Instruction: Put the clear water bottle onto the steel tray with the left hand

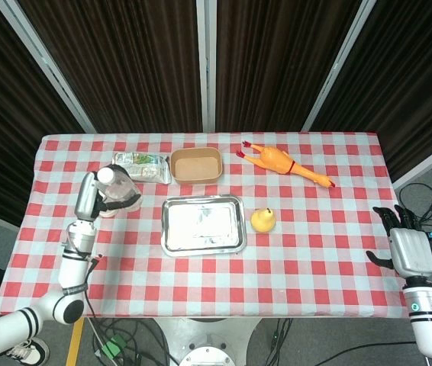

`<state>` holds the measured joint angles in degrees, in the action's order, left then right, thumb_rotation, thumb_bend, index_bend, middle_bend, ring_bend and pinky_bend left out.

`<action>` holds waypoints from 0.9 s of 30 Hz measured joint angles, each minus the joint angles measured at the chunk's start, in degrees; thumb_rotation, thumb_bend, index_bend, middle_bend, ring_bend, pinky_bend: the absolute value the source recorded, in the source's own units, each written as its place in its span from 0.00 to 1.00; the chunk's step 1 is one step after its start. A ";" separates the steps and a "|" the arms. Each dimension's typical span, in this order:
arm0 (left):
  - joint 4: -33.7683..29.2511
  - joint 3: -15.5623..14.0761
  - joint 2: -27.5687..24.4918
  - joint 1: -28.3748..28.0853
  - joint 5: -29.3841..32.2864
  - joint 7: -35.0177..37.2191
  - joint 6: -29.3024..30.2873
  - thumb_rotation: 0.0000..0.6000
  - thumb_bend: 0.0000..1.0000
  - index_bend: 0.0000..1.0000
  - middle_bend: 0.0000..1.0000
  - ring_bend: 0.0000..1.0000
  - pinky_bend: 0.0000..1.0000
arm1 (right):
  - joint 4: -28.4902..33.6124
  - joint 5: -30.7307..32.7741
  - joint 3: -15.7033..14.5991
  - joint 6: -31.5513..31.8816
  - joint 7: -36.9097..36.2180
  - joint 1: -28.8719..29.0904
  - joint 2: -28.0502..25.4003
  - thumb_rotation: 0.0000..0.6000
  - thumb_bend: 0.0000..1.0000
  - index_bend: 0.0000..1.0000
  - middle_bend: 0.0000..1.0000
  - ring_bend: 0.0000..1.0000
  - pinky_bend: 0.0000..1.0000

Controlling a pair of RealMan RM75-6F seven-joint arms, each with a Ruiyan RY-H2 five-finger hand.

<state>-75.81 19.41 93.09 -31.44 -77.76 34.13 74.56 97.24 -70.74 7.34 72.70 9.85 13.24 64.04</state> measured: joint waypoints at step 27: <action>33.89 0.72 28.93 -11.56 1.26 9.23 -8.18 1.00 0.23 0.61 0.69 0.57 0.60 | -2.09 3.94 1.12 -3.84 -2.43 1.29 -0.53 1.00 0.11 0.12 0.14 0.00 0.05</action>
<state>-41.92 20.13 122.03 -43.00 -76.50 43.35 66.38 95.15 -66.80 8.46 68.86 7.42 14.53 63.51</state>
